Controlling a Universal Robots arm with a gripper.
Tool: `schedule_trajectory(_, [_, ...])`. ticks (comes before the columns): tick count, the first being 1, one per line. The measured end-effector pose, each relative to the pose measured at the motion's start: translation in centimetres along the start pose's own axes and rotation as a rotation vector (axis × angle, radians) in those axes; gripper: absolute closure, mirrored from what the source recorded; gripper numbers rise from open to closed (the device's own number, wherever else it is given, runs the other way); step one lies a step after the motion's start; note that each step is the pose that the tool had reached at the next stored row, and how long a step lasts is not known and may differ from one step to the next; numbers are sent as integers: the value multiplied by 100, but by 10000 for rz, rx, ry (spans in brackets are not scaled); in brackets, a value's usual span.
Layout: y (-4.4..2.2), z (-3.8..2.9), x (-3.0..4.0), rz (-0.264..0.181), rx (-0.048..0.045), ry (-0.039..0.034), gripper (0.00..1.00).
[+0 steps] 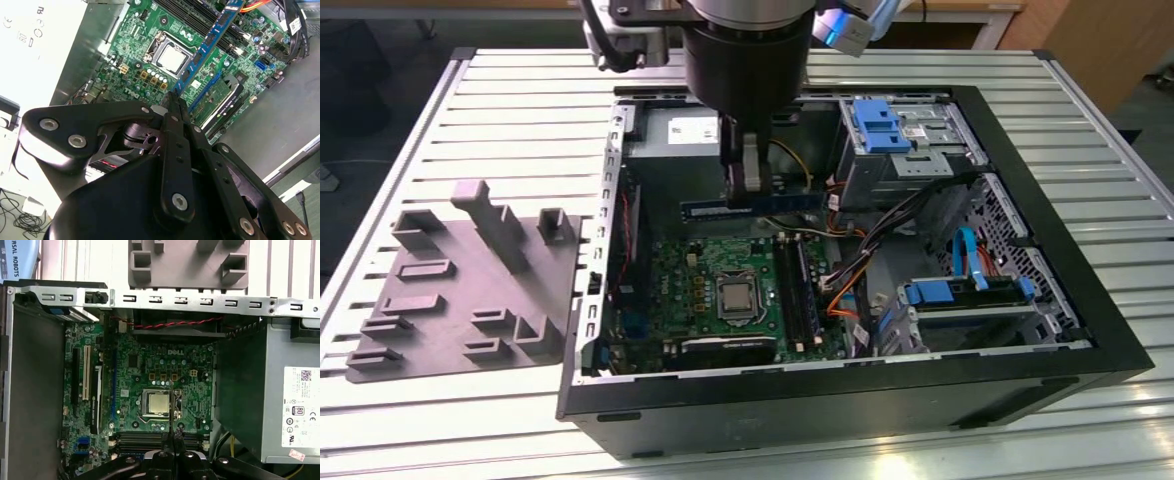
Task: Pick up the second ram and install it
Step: 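Pick up the second ram and move it above second insertion slot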
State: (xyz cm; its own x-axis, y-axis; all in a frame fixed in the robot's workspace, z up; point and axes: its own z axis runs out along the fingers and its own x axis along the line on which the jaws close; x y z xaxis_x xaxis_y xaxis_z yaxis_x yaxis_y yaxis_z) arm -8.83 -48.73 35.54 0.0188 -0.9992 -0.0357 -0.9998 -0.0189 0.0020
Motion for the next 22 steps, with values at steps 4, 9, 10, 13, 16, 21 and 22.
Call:
schedule_trajectory(4, [-9, 11, 1, 0, 0, 0, 89])
schedule_trajectory(9, [-19, 23, 1, 0, 0, 0, 89])
schedule_trajectory(10, [-21, 25, 1, 0, 0, 0, 89])
schedule_trajectory(13, [-25, 32, 2, 0, 0, 0, 89])
schedule_trajectory(16, [-28, 39, 2, 0, 0, 1, 89])
schedule_trajectory(21, [-36, 50, 2, -1, 0, 0, 89])
schedule_trajectory(22, [-38, 52, 3, -1, 0, 0, 89])
